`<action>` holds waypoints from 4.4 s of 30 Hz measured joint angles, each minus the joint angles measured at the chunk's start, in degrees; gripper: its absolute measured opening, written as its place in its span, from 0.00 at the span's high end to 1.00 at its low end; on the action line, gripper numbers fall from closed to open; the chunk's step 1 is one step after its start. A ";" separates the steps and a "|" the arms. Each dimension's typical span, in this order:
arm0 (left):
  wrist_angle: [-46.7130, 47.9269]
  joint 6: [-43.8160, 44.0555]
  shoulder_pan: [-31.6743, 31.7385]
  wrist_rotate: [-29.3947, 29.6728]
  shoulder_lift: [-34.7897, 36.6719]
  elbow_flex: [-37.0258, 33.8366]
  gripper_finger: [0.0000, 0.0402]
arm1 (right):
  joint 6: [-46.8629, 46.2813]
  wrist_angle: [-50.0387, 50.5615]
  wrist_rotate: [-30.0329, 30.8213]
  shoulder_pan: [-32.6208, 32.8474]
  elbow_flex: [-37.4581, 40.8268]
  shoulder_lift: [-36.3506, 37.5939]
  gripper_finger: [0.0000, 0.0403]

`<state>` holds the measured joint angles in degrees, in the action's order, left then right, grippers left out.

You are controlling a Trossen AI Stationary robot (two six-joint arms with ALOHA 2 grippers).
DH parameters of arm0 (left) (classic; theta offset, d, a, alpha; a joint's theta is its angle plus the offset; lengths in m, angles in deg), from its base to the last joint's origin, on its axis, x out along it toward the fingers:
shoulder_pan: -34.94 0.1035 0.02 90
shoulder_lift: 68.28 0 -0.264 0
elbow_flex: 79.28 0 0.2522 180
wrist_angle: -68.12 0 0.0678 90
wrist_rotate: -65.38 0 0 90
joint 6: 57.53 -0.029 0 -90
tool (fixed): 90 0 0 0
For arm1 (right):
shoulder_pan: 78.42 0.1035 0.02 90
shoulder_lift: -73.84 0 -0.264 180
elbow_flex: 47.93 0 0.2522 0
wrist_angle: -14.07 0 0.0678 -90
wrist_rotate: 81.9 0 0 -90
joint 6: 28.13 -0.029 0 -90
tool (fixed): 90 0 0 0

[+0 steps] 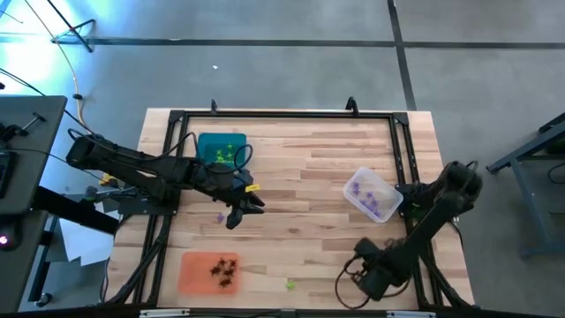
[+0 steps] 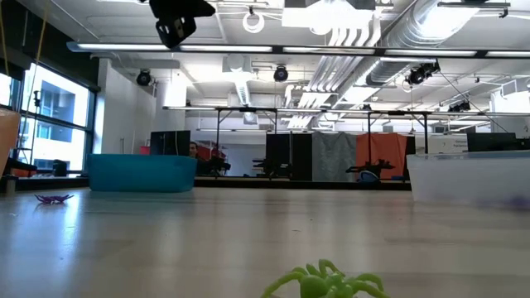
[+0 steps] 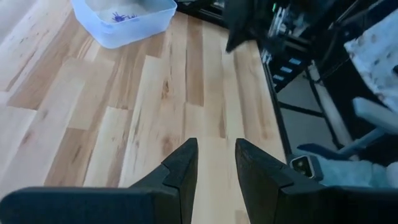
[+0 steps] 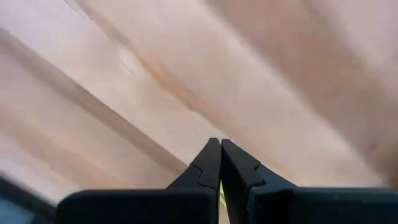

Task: Sort Halloween decoration
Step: Put the green spider toy into the blue bin

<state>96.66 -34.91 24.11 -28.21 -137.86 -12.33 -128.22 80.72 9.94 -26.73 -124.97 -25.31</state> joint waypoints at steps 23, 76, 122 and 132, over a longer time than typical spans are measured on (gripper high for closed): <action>-30.74 -18.76 0.39 8.35 -15.70 0.04 0.76 | 75.76 -41.68 44.89 -21.36 -0.20 17.94 1.00; -41.73 -24.61 -0.65 7.34 -18.08 0.02 0.97 | 82.42 -47.56 32.64 -27.03 -0.29 17.77 1.00; 36.61 -5.13 39.30 15.54 5.40 0.02 0.99 | 41.10 2.12 24.45 -22.33 -0.34 25.71 0.68; 32.51 -4.22 39.39 14.43 -10.04 0.00 0.99 | 41.16 2.12 24.38 -22.39 -0.34 25.71 0.68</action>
<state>129.17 -39.13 63.50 -13.79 -147.90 -12.33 -87.06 82.84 34.32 -49.12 -125.31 0.39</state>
